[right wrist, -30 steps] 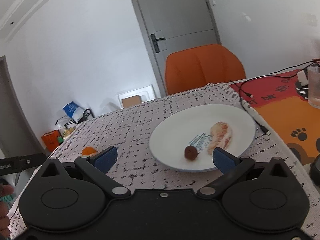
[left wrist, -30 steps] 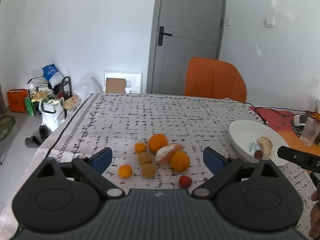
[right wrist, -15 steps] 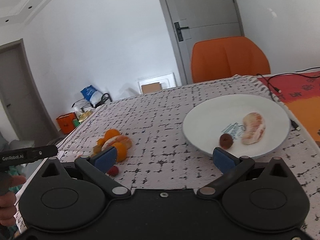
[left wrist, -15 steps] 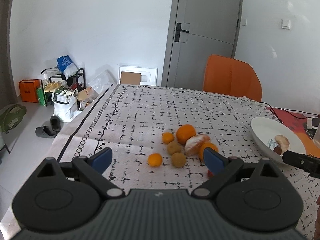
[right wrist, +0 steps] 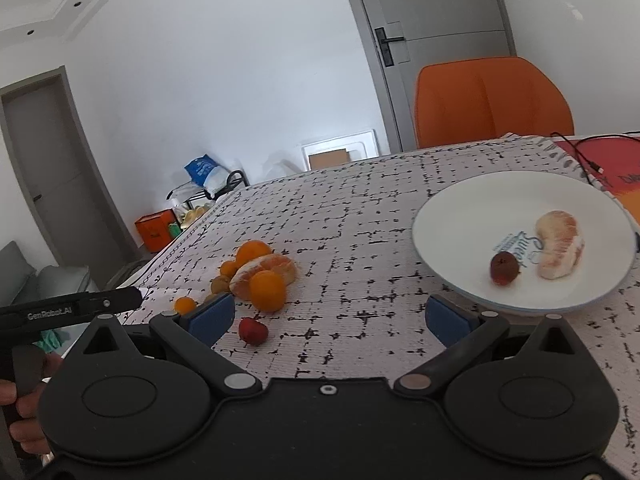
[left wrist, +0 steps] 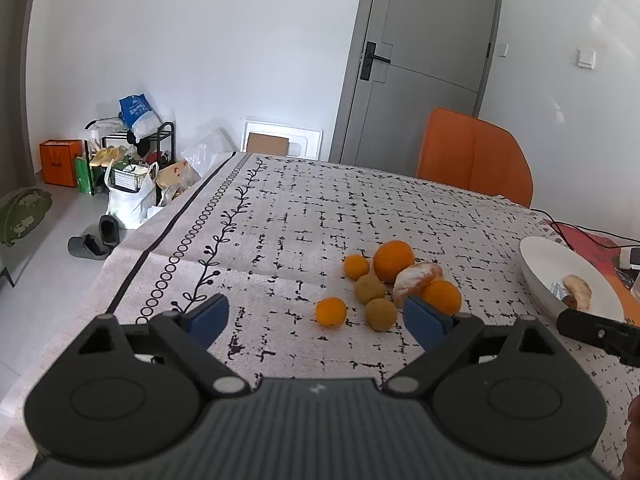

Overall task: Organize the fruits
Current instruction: 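Move both tools back over the fruit pile, then grasp the large orange with the right tool while the left tool grasps a small mandarin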

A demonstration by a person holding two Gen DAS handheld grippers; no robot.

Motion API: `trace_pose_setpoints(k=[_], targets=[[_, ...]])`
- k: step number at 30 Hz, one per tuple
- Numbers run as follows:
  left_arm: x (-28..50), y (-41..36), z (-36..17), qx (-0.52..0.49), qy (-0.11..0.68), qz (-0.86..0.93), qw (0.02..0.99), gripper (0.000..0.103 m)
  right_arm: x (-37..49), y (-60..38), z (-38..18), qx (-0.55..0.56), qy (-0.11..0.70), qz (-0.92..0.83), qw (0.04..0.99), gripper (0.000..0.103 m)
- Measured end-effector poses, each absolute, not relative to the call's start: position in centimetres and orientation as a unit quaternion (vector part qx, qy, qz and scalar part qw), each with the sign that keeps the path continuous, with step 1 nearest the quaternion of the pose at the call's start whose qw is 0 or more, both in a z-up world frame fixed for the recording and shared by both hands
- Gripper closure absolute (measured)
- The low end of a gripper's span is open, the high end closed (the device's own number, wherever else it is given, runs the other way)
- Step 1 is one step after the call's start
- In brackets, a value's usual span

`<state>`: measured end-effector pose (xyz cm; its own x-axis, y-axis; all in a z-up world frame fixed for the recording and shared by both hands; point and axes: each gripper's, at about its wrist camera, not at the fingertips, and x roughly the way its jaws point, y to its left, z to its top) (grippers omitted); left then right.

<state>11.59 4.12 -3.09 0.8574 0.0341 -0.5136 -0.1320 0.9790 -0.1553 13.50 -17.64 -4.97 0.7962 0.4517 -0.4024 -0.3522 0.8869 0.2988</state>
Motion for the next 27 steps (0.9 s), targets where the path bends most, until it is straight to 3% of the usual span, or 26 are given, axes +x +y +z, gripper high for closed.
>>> trace_pose_setpoints(k=[27], targets=[[16.8, 4.3, -6.6, -0.112, 0.305, 0.02, 0.946, 0.051, 18.0, -14.2, -6.2, 0.106, 0.287, 0.254, 0.918, 0.03]])
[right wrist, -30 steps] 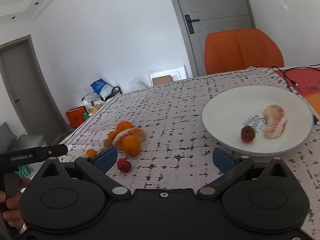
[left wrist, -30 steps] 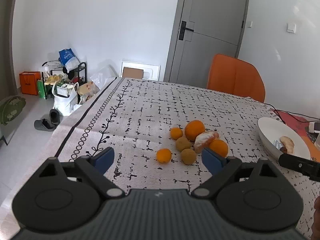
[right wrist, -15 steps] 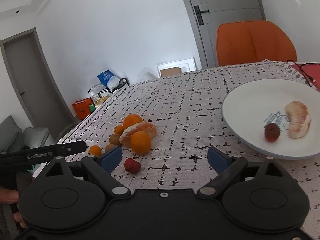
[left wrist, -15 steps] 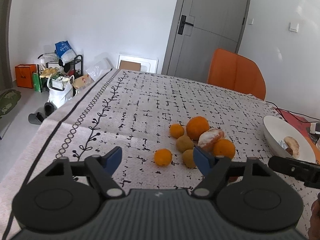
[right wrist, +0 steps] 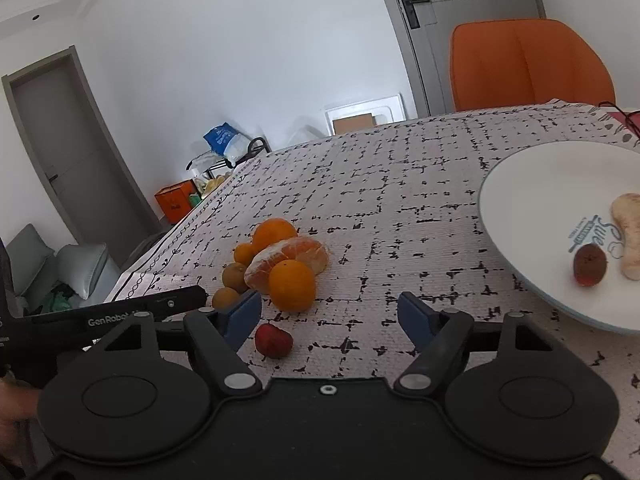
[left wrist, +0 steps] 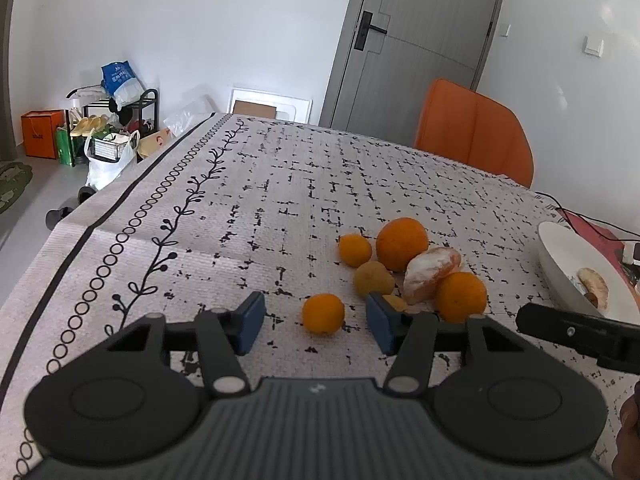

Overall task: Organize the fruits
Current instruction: 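Grasp the large orange with the right tool while the left tool grasps a small mandarin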

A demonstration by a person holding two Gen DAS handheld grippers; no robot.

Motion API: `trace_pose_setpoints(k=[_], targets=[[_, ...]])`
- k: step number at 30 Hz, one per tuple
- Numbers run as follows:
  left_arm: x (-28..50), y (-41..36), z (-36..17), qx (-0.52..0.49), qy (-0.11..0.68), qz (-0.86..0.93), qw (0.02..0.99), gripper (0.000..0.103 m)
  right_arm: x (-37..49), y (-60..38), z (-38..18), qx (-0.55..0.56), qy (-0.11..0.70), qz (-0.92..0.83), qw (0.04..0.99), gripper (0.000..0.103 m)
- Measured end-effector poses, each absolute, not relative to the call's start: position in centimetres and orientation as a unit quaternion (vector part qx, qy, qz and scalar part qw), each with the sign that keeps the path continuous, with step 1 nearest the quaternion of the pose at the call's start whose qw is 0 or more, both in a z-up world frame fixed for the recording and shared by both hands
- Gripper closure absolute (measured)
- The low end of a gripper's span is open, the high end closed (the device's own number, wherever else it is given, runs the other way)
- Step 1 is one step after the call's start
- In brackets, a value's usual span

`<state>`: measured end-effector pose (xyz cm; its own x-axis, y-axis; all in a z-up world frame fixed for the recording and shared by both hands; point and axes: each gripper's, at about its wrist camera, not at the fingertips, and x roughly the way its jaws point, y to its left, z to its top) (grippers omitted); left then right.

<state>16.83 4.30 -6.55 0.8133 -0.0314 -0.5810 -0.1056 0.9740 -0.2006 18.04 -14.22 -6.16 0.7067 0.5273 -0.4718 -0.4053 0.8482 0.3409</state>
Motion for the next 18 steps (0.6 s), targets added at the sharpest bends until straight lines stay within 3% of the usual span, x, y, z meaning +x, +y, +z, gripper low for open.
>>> trace_pose_setpoints(k=[2, 6, 18], targets=[[17.1, 4.3, -6.8, -0.113, 0.307, 0.018, 0.945, 0.056, 18.3, -13.9, -6.2, 0.105, 0.29, 0.256, 0.916, 0.03], [17.4, 4.6, -7.1, -0.12, 0.309, 0.018, 0.943, 0.081, 18.8, -13.4, -6.4, 0.101, 0.296, 0.261, 0.913, 0.033], [16.4, 6.5, -6.4, -0.137, 0.309, 0.028, 0.941, 0.081, 20.0, -11.1, -6.4, 0.094, 0.304, 0.276, 0.907, 0.042]])
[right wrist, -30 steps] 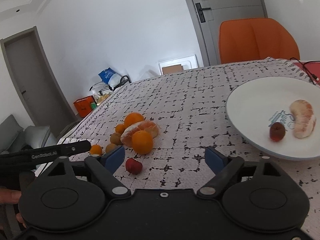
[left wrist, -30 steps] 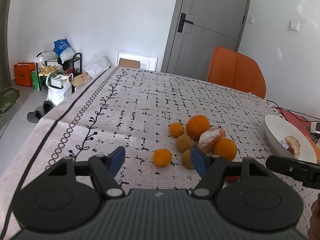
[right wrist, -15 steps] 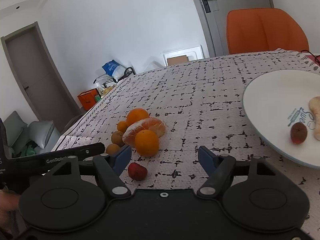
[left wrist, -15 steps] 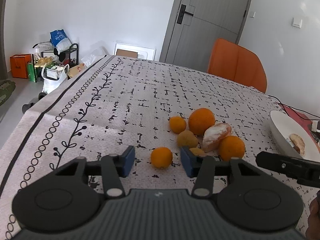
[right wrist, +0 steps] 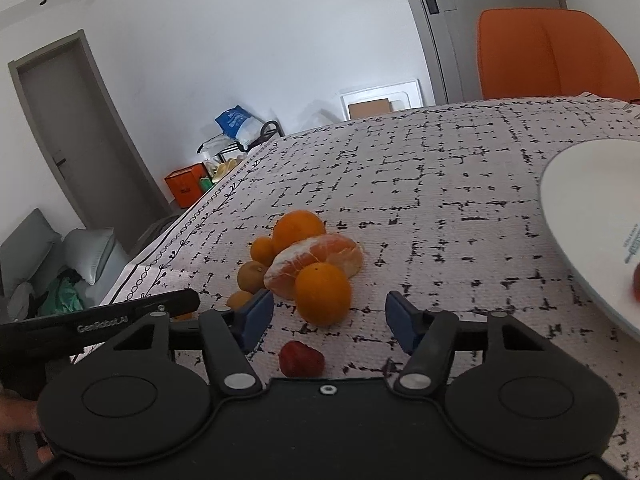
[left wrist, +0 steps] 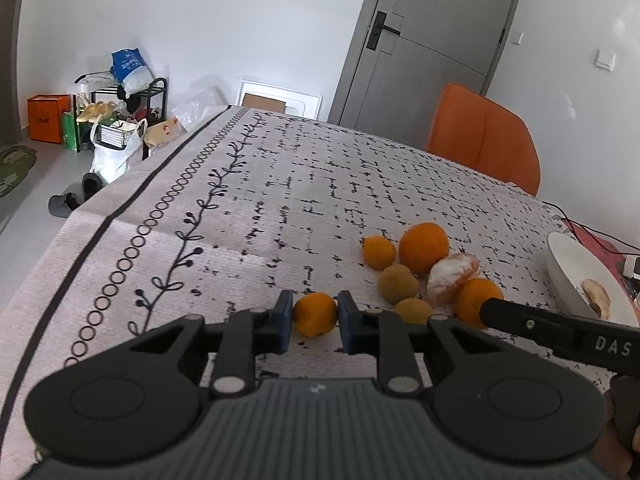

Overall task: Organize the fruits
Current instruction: 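Grasp the large orange with the right tool while the left tool grasps a small mandarin, then carry both fruits to the white plate and open the left tool to release the mandarin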

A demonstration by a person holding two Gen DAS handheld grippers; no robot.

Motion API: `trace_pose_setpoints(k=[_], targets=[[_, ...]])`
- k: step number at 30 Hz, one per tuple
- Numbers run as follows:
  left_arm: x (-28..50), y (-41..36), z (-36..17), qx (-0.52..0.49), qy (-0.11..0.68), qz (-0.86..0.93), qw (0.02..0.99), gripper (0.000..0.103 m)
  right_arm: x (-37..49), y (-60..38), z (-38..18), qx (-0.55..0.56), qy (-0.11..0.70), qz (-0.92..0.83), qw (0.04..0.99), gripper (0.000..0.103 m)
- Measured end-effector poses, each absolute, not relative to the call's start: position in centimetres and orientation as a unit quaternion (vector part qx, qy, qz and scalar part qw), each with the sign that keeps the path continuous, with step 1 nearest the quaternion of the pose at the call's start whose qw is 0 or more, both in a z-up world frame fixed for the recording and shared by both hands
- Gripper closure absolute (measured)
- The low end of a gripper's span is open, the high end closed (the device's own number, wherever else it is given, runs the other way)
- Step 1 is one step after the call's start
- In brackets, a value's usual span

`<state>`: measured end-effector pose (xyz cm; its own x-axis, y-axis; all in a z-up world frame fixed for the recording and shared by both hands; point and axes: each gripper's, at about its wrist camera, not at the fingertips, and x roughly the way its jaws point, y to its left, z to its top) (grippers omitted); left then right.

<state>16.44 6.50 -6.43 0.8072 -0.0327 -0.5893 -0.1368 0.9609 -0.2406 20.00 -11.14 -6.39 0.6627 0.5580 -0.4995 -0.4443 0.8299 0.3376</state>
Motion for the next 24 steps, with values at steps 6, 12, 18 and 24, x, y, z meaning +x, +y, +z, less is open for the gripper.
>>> trace_pose_setpoints(k=[6, 12, 18, 24], targets=[[16.1, 7.1, -6.3, -0.137, 0.308, 0.034, 0.941, 0.081, 20.5, -10.2, -6.4, 0.089, 0.303, 0.279, 0.907, 0.044], [15.7, 7.0, -5.9, -0.135, 0.305, 0.03, 0.942, 0.081, 20.4, -9.9, -6.6, 0.085, 0.308, 0.275, 0.907, 0.072], [15.5, 6.1, -5.4, -0.129, 0.3, 0.022, 0.945, 0.081, 19.5, -11.3, -6.0, 0.093, 0.294, 0.274, 0.911, 0.073], [15.5, 4.5, -4.6, -0.12, 0.292, 0.005, 0.949, 0.081, 18.9, -13.2, -5.2, 0.105, 0.281, 0.259, 0.918, 0.073]])
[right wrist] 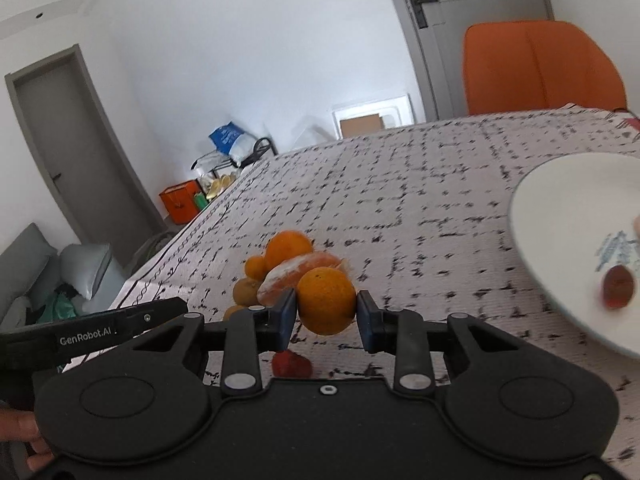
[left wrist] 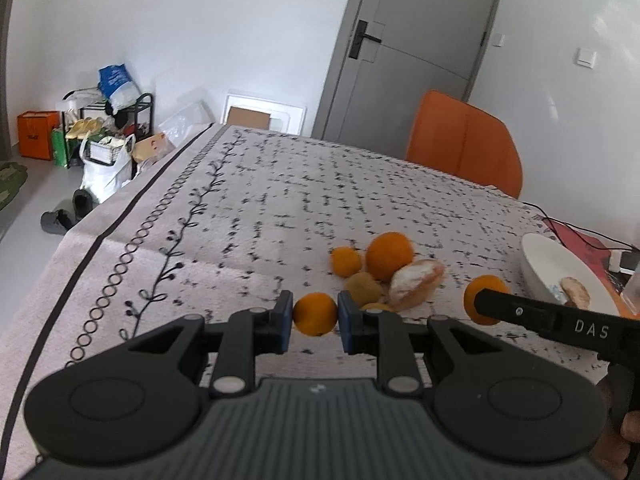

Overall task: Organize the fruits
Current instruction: 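Carry both fruits to the white plate and open the left tool to release the mandarin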

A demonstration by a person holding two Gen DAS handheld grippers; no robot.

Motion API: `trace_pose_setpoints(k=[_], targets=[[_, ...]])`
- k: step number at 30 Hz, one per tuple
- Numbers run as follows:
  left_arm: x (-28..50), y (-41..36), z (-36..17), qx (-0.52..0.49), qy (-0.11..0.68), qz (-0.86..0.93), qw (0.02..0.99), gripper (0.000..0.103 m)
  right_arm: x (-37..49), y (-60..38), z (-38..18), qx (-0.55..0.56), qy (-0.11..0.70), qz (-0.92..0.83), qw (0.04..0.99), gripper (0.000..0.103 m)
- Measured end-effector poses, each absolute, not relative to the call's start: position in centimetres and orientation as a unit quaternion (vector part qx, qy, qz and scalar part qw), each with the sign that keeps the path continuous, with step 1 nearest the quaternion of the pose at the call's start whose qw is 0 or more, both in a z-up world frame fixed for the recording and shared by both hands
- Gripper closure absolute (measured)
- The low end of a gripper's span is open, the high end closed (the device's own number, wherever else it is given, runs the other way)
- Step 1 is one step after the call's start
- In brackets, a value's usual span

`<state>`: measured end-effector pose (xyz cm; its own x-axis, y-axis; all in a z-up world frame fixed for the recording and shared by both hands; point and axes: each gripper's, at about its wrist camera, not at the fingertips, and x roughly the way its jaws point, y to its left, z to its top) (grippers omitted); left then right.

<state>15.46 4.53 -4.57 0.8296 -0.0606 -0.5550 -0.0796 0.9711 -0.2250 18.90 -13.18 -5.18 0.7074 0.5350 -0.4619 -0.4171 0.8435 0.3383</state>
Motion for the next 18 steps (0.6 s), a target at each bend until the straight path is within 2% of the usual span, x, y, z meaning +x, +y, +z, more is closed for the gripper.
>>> trace_pose_setpoints(k=[18], targets=[[16.0, -0.2, -3.1, -0.089, 0.283, -0.03, 0.954, 0.081, 17.6, -18.4, -4.2, 0.122, 0.248, 0.222, 0.935, 0.073]])
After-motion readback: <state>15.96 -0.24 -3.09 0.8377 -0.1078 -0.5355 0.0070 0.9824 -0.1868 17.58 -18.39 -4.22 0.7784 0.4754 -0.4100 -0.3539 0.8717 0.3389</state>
